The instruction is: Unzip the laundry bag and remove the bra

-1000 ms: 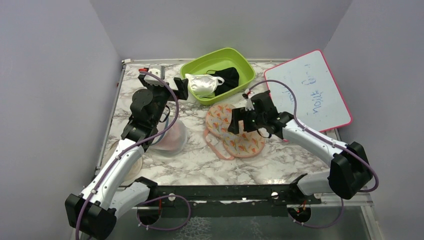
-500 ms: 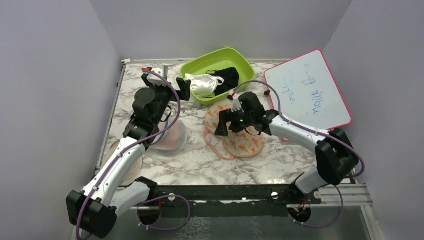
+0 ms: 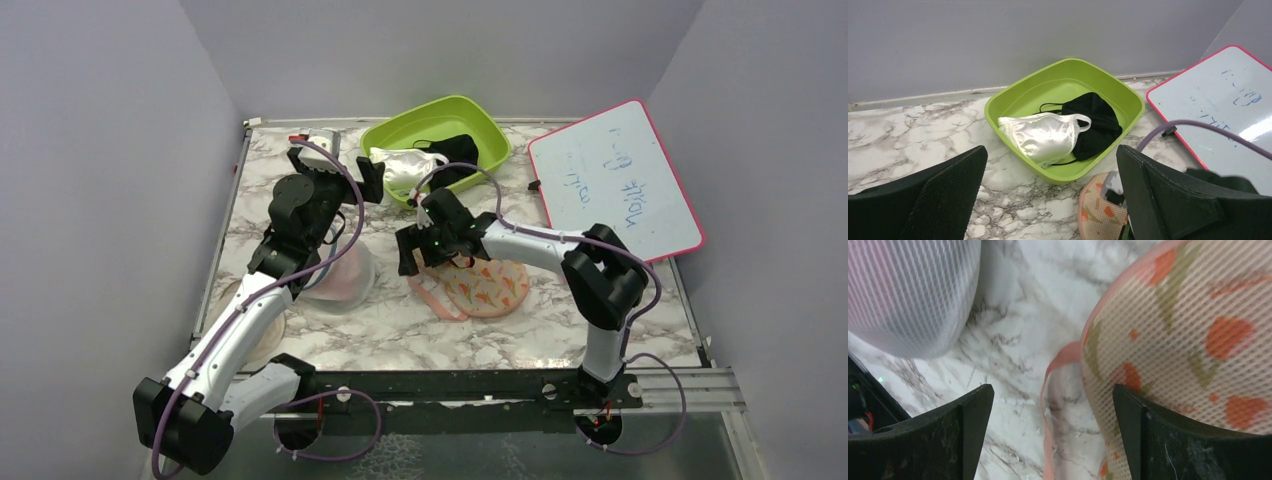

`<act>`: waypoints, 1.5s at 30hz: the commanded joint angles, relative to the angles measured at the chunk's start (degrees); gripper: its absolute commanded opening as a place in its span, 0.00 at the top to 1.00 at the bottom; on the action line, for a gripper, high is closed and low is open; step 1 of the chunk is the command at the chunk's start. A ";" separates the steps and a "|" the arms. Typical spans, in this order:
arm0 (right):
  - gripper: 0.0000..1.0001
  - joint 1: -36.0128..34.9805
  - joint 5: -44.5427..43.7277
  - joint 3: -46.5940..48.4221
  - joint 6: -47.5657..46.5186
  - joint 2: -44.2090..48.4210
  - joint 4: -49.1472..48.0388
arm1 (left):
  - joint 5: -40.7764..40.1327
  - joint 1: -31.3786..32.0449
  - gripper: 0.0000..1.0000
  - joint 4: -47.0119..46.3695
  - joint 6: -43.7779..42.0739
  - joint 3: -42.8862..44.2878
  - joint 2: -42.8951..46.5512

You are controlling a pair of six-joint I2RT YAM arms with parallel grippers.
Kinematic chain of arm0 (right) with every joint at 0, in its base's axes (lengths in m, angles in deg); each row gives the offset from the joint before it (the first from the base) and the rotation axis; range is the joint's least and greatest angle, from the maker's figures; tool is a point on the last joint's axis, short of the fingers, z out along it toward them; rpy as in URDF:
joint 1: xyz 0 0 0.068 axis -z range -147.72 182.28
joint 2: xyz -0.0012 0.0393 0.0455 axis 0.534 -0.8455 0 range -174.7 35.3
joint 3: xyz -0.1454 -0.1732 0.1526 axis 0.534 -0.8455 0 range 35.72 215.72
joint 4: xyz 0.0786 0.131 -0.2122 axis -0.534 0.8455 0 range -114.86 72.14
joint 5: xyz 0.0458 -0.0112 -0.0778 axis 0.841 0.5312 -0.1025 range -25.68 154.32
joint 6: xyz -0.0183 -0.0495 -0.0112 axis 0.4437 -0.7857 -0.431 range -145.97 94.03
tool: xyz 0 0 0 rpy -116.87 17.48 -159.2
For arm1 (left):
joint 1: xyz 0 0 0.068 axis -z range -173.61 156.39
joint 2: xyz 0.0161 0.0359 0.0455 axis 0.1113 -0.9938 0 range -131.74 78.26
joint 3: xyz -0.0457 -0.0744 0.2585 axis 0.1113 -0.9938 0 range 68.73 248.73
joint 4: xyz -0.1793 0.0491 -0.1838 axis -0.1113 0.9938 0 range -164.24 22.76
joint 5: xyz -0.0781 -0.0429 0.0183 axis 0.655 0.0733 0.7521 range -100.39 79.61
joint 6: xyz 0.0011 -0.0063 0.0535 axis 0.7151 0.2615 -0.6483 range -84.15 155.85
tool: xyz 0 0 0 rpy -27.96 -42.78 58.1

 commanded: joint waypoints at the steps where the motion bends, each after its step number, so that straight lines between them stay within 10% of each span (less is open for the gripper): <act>1: 0.13 -5.45 -5.00 -4.38 -3.24 1.74 5.55 | 0.13 0.50 0.01 0.00 -0.92 2.65 0.26; 14: 0.00 -3.05 -23.78 -22.80 4.06 33.04 16.66 | 2.28 0.80 0.01 0.38 0.29 3.45 -0.43; 28: 0.03 12.93 -28.72 -27.58 14.96 32.35 9.26 | 2.06 3.29 0.01 3.98 -1.59 5.77 -3.59; 37: 0.10 10.85 -8.36 -25.29 -8.08 19.47 -8.34 | 7.74 5.65 0.01 7.16 -2.14 8.55 -9.50; 45: 0.05 8.98 -12.46 -23.52 -8.74 27.40 -2.54 | 6.74 13.81 0.01 9.96 -0.30 9.73 -16.20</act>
